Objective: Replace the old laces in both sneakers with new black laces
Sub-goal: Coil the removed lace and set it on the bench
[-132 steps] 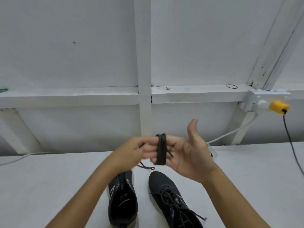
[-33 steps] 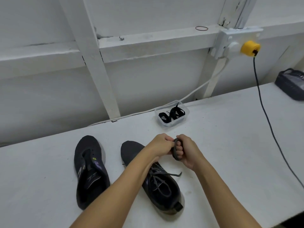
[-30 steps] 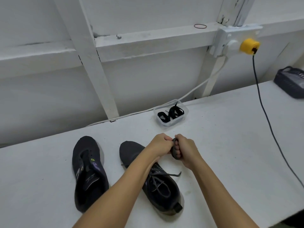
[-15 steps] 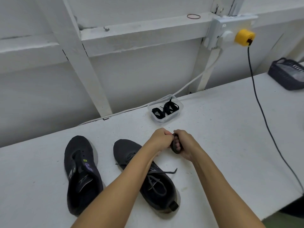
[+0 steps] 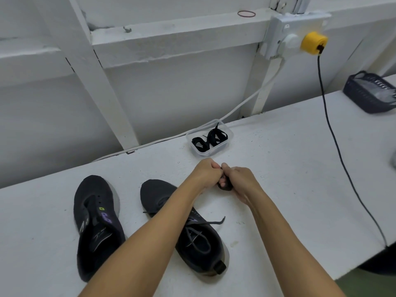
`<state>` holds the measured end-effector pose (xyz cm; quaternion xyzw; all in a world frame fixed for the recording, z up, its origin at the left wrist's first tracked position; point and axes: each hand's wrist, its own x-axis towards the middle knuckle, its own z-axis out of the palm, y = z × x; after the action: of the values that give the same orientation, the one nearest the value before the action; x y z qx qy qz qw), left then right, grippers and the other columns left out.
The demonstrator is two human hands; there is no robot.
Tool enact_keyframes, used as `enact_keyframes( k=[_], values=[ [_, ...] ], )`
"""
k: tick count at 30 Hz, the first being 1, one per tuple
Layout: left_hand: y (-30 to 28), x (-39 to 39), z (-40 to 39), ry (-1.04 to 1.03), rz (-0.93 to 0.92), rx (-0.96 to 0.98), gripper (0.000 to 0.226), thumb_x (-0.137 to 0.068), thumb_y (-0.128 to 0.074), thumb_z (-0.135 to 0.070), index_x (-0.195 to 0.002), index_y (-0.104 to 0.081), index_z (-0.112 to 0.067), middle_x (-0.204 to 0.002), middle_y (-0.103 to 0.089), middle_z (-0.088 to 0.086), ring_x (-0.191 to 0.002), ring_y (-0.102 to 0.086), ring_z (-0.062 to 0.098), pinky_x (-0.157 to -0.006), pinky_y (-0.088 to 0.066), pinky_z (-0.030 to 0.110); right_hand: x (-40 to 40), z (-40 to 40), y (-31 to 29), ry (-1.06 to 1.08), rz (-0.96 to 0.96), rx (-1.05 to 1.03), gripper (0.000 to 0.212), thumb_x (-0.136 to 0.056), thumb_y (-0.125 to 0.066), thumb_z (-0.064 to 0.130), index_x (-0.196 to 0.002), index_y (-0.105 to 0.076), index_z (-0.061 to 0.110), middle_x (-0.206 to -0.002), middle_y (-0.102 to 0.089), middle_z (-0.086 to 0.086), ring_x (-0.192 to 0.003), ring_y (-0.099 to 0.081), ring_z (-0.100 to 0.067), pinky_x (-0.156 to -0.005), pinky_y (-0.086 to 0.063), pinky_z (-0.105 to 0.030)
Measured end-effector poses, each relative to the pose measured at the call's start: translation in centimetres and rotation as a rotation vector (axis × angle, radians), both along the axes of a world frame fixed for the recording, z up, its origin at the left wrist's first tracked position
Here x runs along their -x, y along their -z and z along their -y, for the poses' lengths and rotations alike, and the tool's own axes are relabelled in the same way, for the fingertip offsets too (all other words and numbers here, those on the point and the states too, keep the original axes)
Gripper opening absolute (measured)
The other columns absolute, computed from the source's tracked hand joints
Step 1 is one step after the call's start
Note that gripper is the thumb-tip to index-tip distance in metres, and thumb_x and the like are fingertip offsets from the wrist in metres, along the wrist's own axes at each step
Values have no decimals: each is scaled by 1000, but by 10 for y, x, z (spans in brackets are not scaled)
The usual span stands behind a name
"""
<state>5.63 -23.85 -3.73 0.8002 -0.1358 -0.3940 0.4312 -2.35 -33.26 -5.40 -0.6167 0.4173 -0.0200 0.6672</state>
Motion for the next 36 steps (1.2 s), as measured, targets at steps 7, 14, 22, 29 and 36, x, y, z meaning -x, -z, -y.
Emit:
enact_keyframes(
  k=[7, 14, 22, 29, 36],
  values=[
    [6, -1, 5, -2, 60, -57, 20, -84, -52, -8, -69, -62, -14, -71, -61, 4, -68, -53, 17, -65, -43, 30, 7, 9, 7, -47, -30, 298, 29, -93, -72, 32, -77, -74, 8, -63, -70, 0, -65, -65, -15, -69, -52, -30],
    [4, 2, 12, -7, 126, -86, 15, -88, -54, -8, -77, -64, -12, -75, -59, -2, -67, -51, 14, -53, -38, 21, 6, 26, 7, -130, -124, 546, 14, -93, -72, 32, -102, -68, 23, -92, -72, 0, -91, -68, -17, -85, -53, -32],
    [16, 2, 19, -68, 198, -58, 10, -88, -67, -8, -88, -75, -12, -100, -72, 1, -88, -64, 14, -67, -47, 19, 7, 30, 15, -167, -223, 762, 14, -95, -68, 24, -91, -81, 20, -84, -76, 1, -81, -68, -19, -70, -53, -29],
    [15, -4, 14, -74, 292, -14, 14, -92, -65, -13, -93, -79, -13, -99, -75, -1, -89, -65, 11, -68, -49, 13, 12, 31, 14, 52, -37, 256, 12, -91, -69, 11, -85, -80, 12, -78, -77, -9, -73, -69, -20, -66, -55, -27],
    [19, -7, 5, 33, 378, -107, 19, -89, -64, -11, -102, -77, -15, -111, -71, 3, -99, -66, 18, -85, -54, 28, 13, 20, 23, -88, -71, 830, 24, -90, -73, 26, -112, -77, 19, -107, -72, -1, -93, -69, -19, -85, -53, -33]
  ],
)
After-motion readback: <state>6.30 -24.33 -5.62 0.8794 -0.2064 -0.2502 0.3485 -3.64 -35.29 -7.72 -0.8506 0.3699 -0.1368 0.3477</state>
